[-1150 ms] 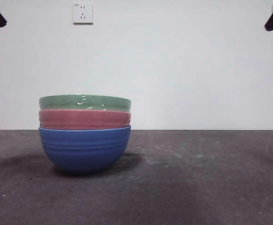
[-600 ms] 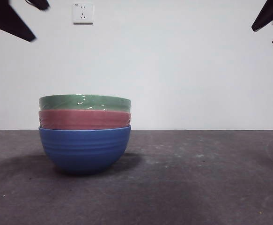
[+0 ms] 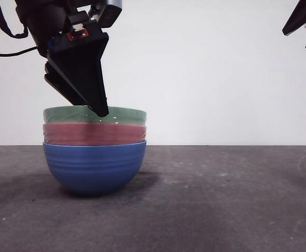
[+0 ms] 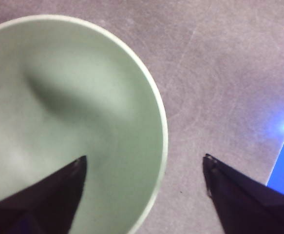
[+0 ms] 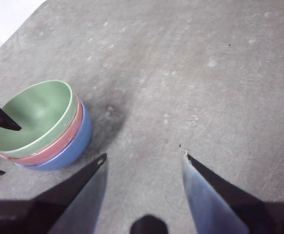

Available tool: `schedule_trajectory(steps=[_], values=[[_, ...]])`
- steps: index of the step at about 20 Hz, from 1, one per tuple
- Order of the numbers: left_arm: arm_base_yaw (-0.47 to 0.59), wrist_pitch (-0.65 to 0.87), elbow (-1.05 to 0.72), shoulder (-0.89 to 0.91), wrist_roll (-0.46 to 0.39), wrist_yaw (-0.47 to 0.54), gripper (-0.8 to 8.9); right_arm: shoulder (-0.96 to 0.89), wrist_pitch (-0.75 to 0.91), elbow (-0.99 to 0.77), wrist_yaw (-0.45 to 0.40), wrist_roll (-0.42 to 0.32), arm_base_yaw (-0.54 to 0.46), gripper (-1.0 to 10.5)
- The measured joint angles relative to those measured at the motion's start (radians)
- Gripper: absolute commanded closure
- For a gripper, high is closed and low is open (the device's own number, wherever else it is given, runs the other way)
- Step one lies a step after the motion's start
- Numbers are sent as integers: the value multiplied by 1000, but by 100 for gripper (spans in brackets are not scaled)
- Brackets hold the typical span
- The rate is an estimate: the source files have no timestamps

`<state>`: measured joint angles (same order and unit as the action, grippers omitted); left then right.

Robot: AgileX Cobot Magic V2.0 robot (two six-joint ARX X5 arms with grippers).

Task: Pick up the green bowl on the top,put the green bowl on the left,pick up the red bowl in the middle,put the red bowl on the right

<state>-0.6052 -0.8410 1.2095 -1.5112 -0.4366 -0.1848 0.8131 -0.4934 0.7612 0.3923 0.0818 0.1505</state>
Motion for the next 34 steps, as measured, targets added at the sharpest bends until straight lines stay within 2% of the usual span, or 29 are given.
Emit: schedule_trajectory(steps=[5, 8, 10, 14, 16, 24, 27, 29, 31, 34], values=[[0, -3, 2, 0, -45, 72, 548, 0, 0, 0, 0, 0, 0, 695], [0, -6, 6, 0, -56, 77, 731, 0, 0, 0, 0, 0, 0, 695], [-3, -11, 8, 0, -68, 73, 792, 0, 0, 0, 0, 0, 0, 695], [-5, -17, 13, 0, -79, 71, 792, 0, 7, 0, 0, 0, 0, 697], [-5, -72, 45, 0, -79, 78, 792, 0, 10, 0, 0, 0, 0, 697], [-16, -264, 294, 0, -78, 79, 821, 0, 12, 0, 0, 0, 0, 697], [-61, -315, 424, 0, -59, 67, 821, 0, 12, 0, -1, 0, 0, 697], [-114, -333, 488, 11, -40, 3, 822, 0, 12, 0, -1, 0, 0, 698], [-200, -346, 510, 26, -22, -49, 822, 0, 12, 0, -2, 0, 0, 697], [-351, -362, 510, 6, -14, -50, 822, 0, 13, 0, -3, 0, 0, 698]])
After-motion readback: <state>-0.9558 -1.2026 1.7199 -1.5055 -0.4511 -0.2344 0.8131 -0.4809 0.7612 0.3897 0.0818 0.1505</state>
